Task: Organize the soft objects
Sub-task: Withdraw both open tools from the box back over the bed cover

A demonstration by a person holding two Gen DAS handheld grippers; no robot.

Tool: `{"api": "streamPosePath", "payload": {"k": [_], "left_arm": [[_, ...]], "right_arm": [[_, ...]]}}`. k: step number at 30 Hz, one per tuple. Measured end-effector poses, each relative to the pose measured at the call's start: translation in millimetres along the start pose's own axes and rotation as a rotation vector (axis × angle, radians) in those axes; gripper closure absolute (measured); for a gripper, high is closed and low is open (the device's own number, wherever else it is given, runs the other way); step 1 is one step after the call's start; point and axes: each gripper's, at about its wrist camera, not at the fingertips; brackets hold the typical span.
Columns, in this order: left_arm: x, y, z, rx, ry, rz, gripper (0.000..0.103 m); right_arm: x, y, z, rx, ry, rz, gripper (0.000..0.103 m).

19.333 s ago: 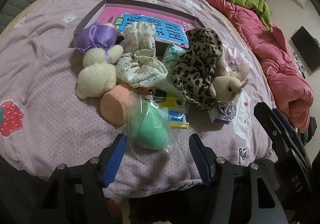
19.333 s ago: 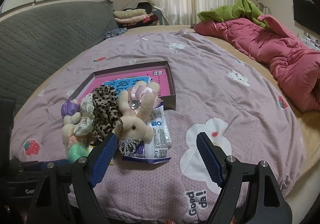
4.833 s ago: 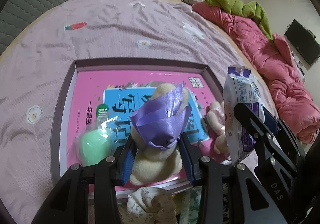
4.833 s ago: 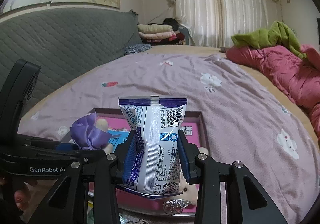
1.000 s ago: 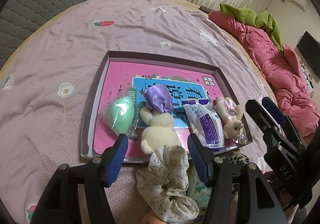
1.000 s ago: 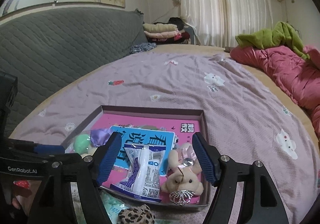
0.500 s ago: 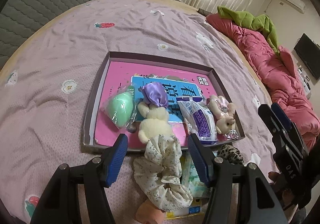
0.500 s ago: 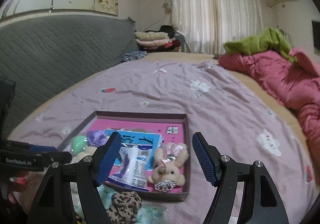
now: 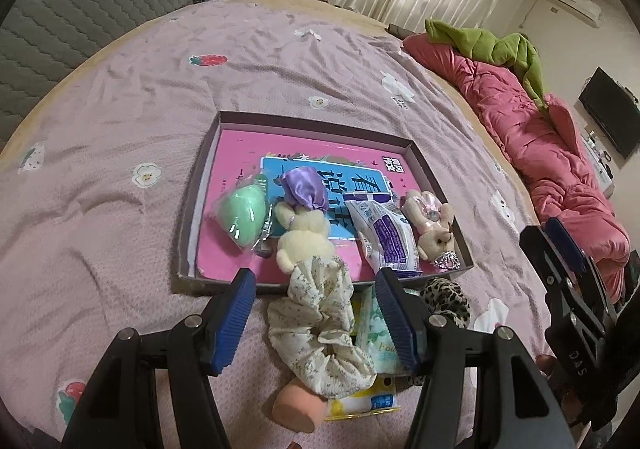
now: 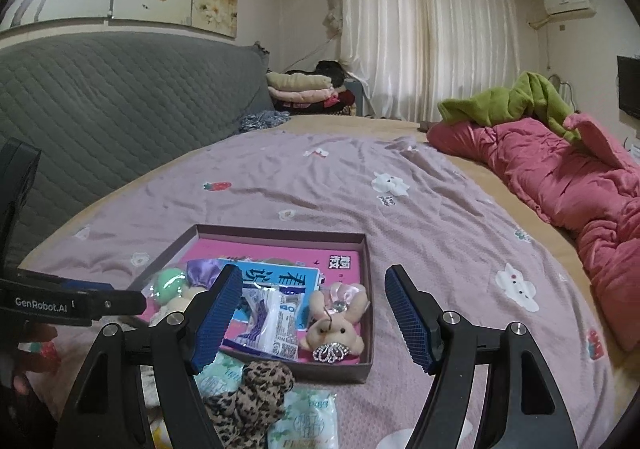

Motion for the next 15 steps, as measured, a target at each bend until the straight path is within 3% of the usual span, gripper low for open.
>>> {"api": "streamPosePath", "payload": {"k": [15], "left_arm": [[-4,17,15,0.003,-0.012,0.019,0.041]], "right_arm": [[-6,30,8,-0.020,-0.002,0.012,0.028]]}}
Point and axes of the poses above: each gripper's, at about its wrist camera, not at the fingertips, and y roughly against the way its jaws point, x to its right, z to its underside, and after that the axes turned 4 degrees about y, right-handed
